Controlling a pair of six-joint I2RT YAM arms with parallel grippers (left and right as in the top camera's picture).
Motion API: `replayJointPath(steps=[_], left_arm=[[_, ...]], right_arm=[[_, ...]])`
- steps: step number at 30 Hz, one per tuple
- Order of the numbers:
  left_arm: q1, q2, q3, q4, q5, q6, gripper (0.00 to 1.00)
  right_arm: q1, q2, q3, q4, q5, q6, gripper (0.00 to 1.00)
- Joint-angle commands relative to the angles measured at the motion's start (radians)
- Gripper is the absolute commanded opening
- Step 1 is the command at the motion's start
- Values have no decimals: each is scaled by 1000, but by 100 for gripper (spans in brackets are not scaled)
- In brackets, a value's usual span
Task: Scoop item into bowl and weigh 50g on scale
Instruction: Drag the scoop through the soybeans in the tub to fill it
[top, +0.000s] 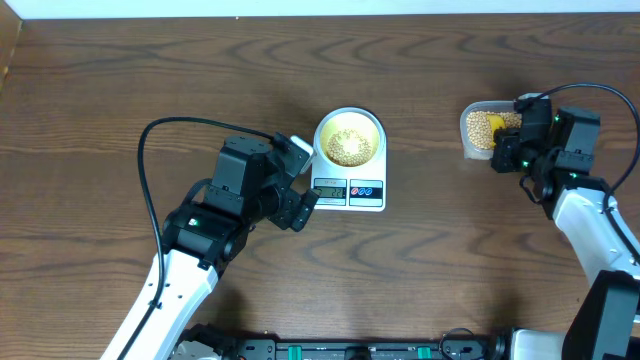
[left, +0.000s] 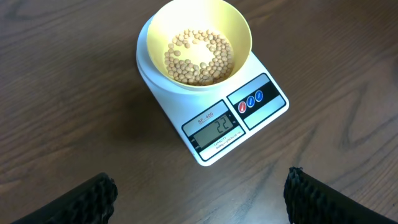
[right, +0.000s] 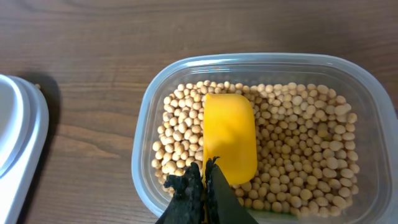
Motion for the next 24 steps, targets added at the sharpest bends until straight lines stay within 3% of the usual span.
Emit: replayJointPath(steps=[1,24], left_arm=[[4,2,-16,3,15,13,88],[4,2,-16,3,15,13,88]], right_arm=[[-21,12,0,-3,-66,34,1],[-99,12,0,-3,-196,95,1]])
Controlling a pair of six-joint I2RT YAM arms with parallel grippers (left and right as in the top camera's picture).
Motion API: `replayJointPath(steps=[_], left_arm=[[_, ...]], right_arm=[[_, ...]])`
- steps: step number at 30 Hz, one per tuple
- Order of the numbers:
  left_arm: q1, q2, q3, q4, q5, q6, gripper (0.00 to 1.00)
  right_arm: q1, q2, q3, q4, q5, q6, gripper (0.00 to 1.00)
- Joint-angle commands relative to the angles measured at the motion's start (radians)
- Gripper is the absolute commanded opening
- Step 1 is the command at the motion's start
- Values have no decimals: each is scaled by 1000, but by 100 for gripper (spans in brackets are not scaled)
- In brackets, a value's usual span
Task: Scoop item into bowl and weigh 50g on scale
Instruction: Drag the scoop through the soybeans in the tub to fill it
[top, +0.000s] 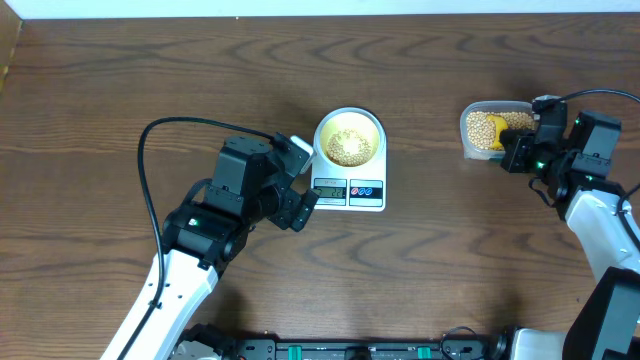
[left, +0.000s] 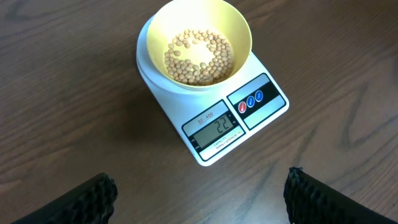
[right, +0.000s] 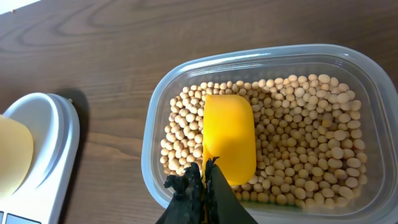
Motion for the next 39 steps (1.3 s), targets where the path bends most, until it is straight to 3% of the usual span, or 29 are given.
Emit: replayJointPath(steps=[1,16,39], left_arm=[[4,2,-16,3,15,13,88],[4,2,-16,3,15,13,88],[4,2,-16,3,15,13,88]], right_arm=[[-18,8,0,-1,-47,31,1],[-37,8,0,3,-73,31,1],[-106,8,0,82,-180,181,1]])
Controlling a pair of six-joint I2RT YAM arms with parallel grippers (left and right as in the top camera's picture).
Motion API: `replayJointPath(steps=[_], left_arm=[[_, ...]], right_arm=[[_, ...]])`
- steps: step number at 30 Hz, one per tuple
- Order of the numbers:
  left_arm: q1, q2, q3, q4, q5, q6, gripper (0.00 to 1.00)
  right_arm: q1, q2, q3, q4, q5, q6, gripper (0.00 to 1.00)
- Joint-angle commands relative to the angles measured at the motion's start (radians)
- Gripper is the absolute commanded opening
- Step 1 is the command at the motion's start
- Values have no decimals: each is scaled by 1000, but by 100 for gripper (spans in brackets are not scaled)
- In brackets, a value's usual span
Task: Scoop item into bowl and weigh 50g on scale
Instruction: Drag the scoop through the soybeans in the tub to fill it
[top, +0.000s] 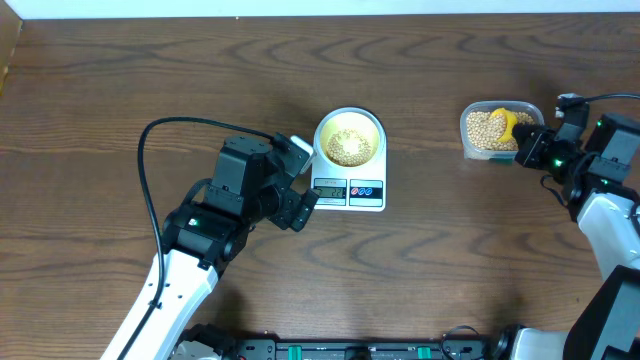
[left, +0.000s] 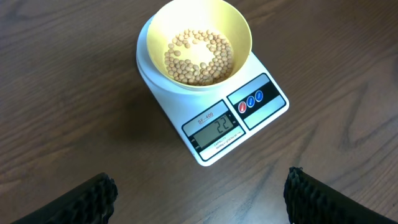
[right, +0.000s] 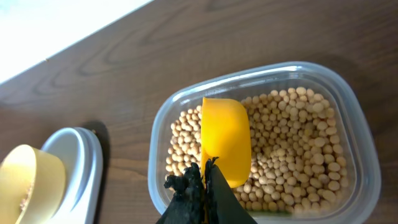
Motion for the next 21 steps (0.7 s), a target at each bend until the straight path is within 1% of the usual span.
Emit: replayJointPath(steps=[1,13,21], left_arm=[[4,2,-16,3,16,13,88],[4,2,-16,3,16,13,88],[4,2,-16,3,16,13,88]], right_arm=[[-24,7,0,21,-77,51,1],[-50,7,0,70,-188,112,1],[-50,7,0,109,-200,182,1]])
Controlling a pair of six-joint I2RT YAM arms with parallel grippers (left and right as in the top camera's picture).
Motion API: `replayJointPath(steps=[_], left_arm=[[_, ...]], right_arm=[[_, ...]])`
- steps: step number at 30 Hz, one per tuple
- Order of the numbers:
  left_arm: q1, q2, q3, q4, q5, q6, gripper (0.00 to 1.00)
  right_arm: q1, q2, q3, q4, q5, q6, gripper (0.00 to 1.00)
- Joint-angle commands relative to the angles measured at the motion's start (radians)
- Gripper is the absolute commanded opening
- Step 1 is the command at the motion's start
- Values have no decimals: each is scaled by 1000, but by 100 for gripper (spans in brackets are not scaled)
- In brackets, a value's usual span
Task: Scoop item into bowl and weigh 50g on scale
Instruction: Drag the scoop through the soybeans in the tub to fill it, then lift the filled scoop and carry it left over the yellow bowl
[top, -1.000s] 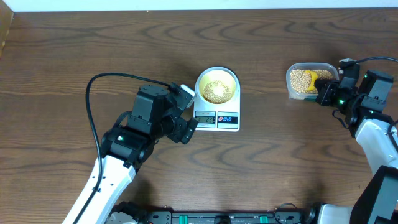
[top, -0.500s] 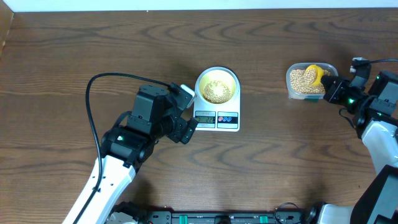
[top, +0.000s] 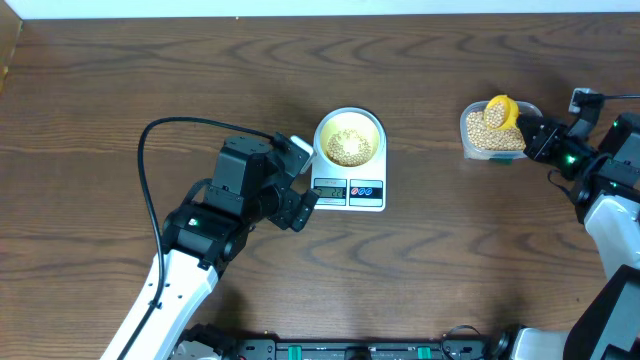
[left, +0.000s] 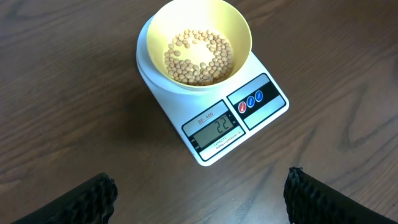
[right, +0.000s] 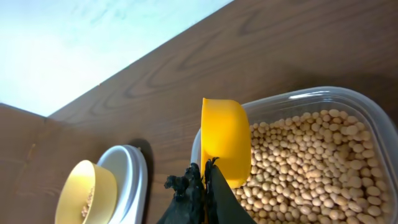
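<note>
A yellow bowl (top: 348, 137) holding a thin layer of soybeans sits on the white scale (top: 350, 190), whose display (left: 214, 129) reads 22. At the right, a clear tub of soybeans (top: 486, 135) stands on the table. My right gripper (right: 205, 175) is shut on the handle of a yellow scoop (right: 224, 140), which is raised over the tub's left end with beans in it (top: 497, 111). My left gripper (left: 199, 193) hangs open over bare table just in front of the scale, with nothing between its fingers (left: 93, 196).
The brown wooden table (top: 450, 260) runs out to a white strip along its far edge (top: 300, 8). The left arm's black cable (top: 145, 190) loops over the table left of the scale.
The right gripper has tilted back and lifted the scoop from among the beans to above the tub's left rim. The left arm, bowl and scale reading are unchanged.
The scoop first lay face down in the tub's beans, held by my right gripper. At each later moment the wrist sat farther back and right, the scoop higher. Now it is above the beans with a load. The scale read 22 throughout and my left gripper stayed open.
</note>
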Motion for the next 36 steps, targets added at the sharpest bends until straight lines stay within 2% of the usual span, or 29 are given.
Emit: replayJointPath(steps=[1,9,21,36], left_arm=[[4,2,-16,3,15,13,88],[4,2,-16,3,15,13,88],[4,2,-16,3,15,13,88],[4,2,-16,3,15,13,88]], right_arm=[[-6,6,0,12,-50,41,1],[-6,6,0,29,-86,75,1],[7,6,0,89,-242,171,1],[196,6,0,105,-222,201,1]])
